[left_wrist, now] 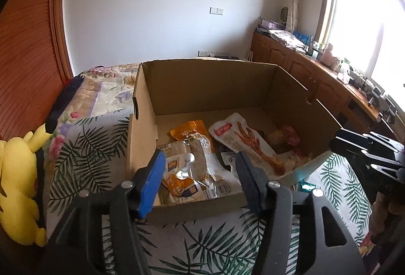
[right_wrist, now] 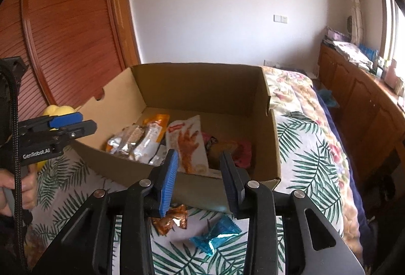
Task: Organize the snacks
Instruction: 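Move both grippers back to the bed while the right grasps the teal candy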
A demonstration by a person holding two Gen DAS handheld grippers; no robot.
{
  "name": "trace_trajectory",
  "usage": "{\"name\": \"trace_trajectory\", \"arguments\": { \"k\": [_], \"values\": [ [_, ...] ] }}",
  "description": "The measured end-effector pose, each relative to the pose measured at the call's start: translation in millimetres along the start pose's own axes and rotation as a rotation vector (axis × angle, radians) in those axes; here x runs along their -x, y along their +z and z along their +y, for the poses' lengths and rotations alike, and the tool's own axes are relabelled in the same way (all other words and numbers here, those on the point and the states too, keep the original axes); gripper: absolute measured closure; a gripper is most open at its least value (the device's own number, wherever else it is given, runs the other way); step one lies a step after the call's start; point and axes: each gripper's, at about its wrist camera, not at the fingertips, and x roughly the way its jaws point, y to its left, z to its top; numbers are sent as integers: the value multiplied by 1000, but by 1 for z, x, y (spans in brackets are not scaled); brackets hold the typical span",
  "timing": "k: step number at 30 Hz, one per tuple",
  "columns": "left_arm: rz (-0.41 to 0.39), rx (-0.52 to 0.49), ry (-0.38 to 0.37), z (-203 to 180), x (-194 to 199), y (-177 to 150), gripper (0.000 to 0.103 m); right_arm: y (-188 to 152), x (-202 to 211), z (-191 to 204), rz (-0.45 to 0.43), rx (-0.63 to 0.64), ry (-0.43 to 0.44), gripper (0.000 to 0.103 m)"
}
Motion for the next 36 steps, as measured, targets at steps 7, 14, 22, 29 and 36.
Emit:
{"name": "trace_trajectory", "arguments": {
  "k": [7, 14, 22, 29, 36],
  "values": [
    [-33, -71, -19, -10, 22, -2, 41, -14, 33, 13, -46, 42, 31, 68],
    [-69, -84, -60, -15, 46, -6, 33, -40, 45, 8, -40, 36, 62, 68],
    [-74, -123, -99, -28, 58, -32, 33, -75, 23, -14, 31, -10, 39, 67],
    [-95, -162, -91, -45, 57, -58, 33, -94, -2, -30, 94, -63, 23, 67],
    [-97, -227, -89, -69, 45, -84, 33, -97, -22, -36, 129, -75, -21, 67]
  ]
}}
